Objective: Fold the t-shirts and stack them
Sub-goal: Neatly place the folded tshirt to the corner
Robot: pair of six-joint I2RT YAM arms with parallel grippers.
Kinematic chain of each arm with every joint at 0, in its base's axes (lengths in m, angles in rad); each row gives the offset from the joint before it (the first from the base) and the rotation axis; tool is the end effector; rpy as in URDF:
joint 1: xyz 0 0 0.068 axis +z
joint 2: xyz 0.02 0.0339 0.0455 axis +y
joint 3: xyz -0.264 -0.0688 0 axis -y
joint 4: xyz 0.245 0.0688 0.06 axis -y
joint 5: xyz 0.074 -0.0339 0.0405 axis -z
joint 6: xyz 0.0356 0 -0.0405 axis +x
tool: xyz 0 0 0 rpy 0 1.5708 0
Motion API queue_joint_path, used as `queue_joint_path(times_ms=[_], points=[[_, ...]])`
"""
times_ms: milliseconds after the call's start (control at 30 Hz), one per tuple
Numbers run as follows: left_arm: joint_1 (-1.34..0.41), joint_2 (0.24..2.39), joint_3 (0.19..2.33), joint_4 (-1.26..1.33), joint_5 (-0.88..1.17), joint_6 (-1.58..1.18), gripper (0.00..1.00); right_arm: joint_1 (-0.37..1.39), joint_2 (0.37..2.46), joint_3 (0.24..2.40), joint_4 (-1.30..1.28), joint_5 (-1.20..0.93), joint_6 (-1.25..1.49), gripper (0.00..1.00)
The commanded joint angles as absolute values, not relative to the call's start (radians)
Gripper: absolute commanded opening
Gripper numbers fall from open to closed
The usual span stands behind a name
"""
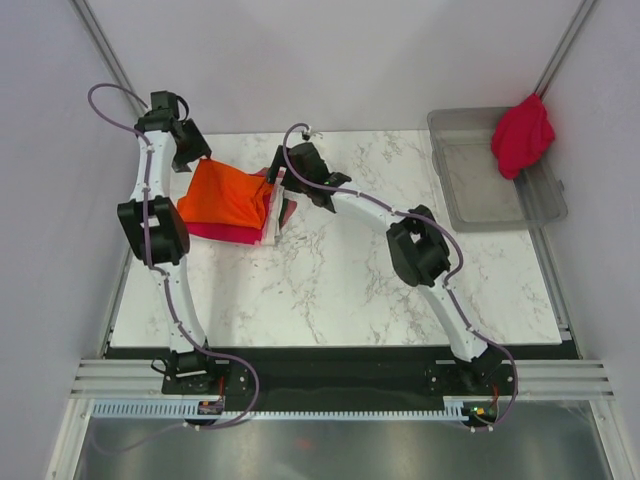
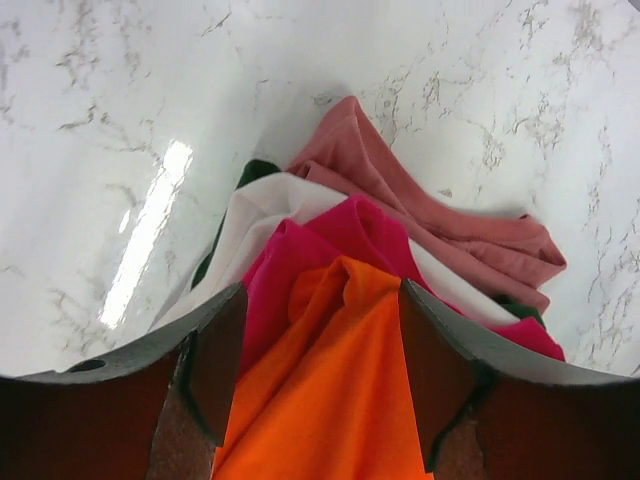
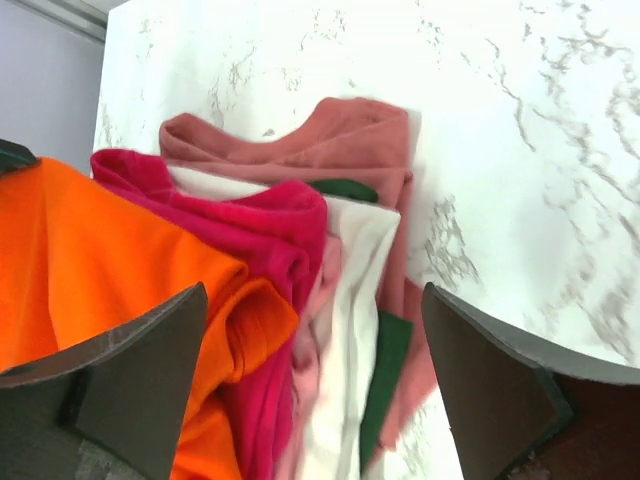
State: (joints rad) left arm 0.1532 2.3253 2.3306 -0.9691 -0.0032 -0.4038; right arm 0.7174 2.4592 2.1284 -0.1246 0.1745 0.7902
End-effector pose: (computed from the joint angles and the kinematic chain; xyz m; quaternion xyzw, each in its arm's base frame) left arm 0.5020 0.0776 0.2771 -0.2628 0.9174 -0.0358 0.2967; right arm 0.4366 0.3727 0.2092 0.0768 0.8430 0.3069 0.4350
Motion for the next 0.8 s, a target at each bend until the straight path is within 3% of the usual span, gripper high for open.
queue_joint_path(times_ms=[0,167,267,400,533,767], points=[[0.150,2.130,2.297,-0.920,-0.064,-0.422,0.70,0.739,2.237,1.996,-0.051,0.158,0.735,0.94],[0.147,1.915,2.136,-0.905,-0.072,-0.420,0.70,0.739,2.099,1.804,0.034,0.046,0.657,0.79],[0.143,1.818,2.024,-0.902,-0.046,-0.417,0.70,0.736,2.124,1.851,0.029,-0.069,0.672,0.72],[0.118,1.704,1.843,-0.865,0.030,-0.420,0.68,0.721,2.207,1.934,0.018,-0.162,0.808,0.91],[0.098,1.557,1.543,-0.738,0.200,-0.463,0.68,0.698,2.278,1.945,0.107,-0.222,0.958,0.95],[0.075,1.407,1.224,-0.522,0.350,-0.564,0.67,0.673,2.368,1.945,0.242,-0.294,1.135,0.95]])
